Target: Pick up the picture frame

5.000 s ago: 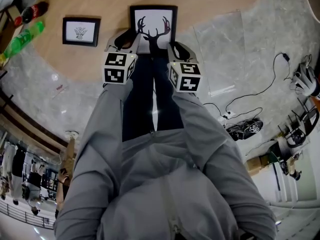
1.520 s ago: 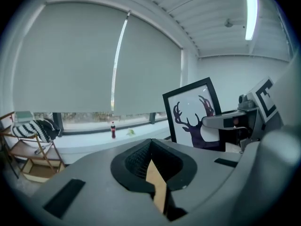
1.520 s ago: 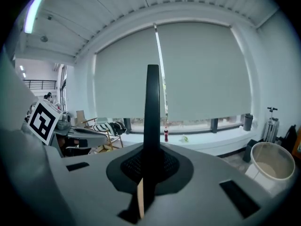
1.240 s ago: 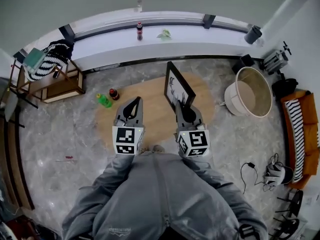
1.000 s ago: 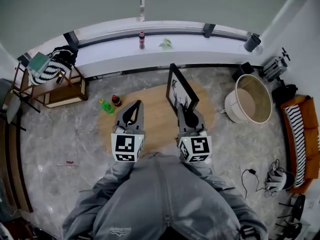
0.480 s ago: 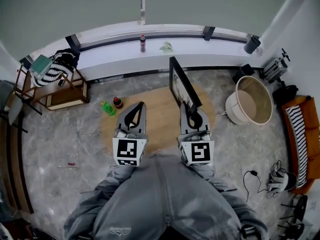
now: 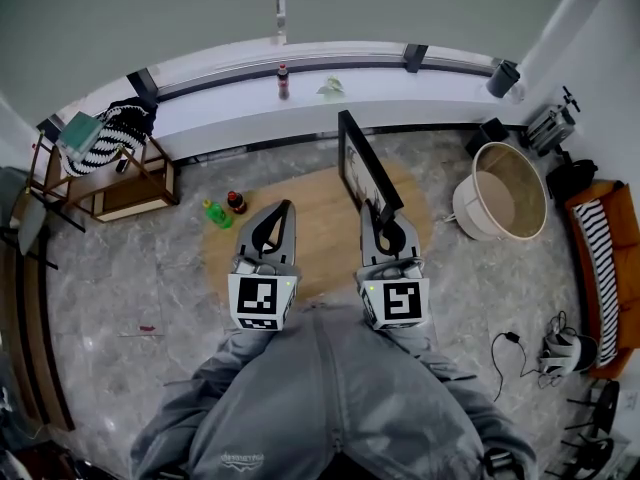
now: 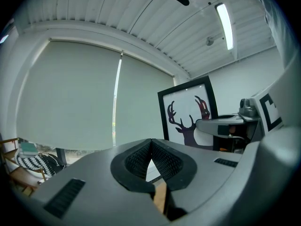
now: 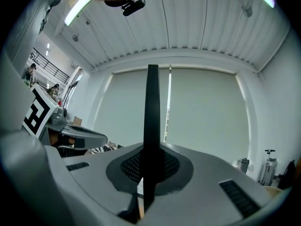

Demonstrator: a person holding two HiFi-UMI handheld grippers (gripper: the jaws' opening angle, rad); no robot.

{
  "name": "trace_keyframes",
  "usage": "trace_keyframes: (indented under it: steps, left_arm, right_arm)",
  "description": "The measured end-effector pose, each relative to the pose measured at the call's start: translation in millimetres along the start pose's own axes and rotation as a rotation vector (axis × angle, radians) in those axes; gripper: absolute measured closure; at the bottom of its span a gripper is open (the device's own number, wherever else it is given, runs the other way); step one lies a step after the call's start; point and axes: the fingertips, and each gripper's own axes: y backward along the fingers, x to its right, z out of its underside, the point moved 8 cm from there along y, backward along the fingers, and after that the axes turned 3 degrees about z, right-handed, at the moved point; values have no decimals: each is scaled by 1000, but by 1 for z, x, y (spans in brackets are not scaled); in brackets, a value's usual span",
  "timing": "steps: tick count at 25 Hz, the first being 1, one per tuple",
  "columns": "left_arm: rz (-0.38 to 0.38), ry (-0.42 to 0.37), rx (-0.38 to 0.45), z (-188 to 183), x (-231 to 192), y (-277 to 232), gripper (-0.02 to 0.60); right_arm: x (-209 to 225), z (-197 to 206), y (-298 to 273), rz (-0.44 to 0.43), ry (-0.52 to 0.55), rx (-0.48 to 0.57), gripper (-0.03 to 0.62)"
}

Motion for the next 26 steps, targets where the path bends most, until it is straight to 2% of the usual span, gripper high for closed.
trace_keyframes:
  steps: [4,13,26]
  left_arm:
    - [-1,3,-2,2,-2,3,565]
    - [3,4,-1,4,-15,7,563]
    - [14,16,-4,10,-20,-8,565]
  right_arm:
    - [-6,4,-3,-18,-25,-27,558]
    - [-22,4,-14,-44,-39,-17,557]
    - [-14,13,-26,-38,-55,-45,557]
